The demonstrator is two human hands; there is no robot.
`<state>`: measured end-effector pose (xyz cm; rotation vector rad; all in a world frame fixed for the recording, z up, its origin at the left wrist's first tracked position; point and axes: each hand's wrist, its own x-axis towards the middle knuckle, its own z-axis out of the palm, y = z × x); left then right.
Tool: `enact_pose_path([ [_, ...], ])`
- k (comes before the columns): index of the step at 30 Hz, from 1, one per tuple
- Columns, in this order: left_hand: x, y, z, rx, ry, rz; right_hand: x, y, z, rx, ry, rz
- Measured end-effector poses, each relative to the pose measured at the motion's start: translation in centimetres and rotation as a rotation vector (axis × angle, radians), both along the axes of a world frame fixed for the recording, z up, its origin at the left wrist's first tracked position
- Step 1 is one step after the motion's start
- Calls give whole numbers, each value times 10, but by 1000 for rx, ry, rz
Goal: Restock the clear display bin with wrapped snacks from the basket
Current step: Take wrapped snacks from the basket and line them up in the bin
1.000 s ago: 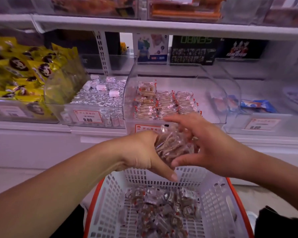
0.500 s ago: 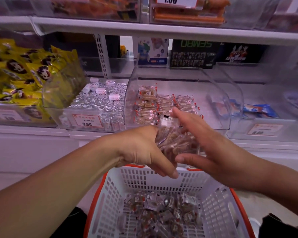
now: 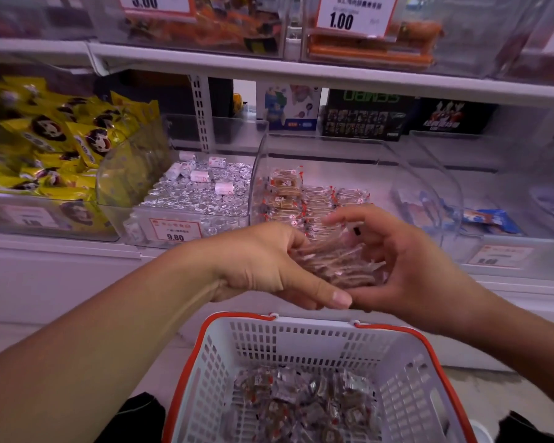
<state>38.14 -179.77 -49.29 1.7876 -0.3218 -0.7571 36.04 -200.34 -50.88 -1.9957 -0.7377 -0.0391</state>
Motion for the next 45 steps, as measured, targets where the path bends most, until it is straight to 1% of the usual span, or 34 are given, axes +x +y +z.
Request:
enact_pose_path([
  [2, 0, 3, 2, -56, 6, 37, 4, 5, 8, -53, -40, 3],
  [6, 1, 8, 2, -76, -67, 181, 15, 15, 19, -198, -109, -65],
  [9, 2, 16, 9, -96, -101, 246, 28, 19, 27, -284, -81, 16],
  [10, 5, 20, 10, -45, -181, 305, 36, 19, 31, -289, -45, 18],
  [11, 11, 27, 10, 40, -313, 408, 48, 19, 35, -283, 3, -12],
  [13, 25, 43, 5, 274, -665, 637, 82, 18, 39, -267, 77, -127],
  [14, 31, 50, 1, 381, -774, 678, 100, 17, 39, -275, 115, -180],
  [15, 35, 54, -2, 445, -798, 666, 117, 18, 36, -303, 155, -213],
  [16, 39, 57, -6, 464, -766, 621, 132, 22, 32, -341, 191, -223],
  [18, 42, 55, -13, 460, -689, 525, 149, 33, 18, -393, 259, -170],
  [21, 43, 49, -18, 481, -708, 439, 161, 51, -1, -480, 307, -49],
  [23, 43, 45, -21, 539, -752, 401, 167, 58, -8, -541, 295, -1],
  [26, 45, 42, -22, 603, -799, 362, 171, 58, -11, -592, 191, -21],
  [29, 48, 43, -22, 591, -800, 366, 174, 54, -12, -626, 7, -91],
  [32, 49, 43, -24, 587, -802, 377, 180, 54, -15, -616, -102, -189],
  [37, 53, 44, -27, 581, -797, 394, 192, 63, -31, -809, -275, -281],
  [39, 54, 44, -27, 582, -792, 390, 195, 63, -38, -824, -315, -309],
  [41, 54, 44, -27, 578, -789, 387, 199, 62, -42, -796, -298, -340],
  [42, 53, 44, -27, 578, -792, 386, 201, 62, -44, -796, -259, -356],
  [45, 53, 44, -26, 586, -789, 380, 205, 59, -48, -800, -13, -381],
])
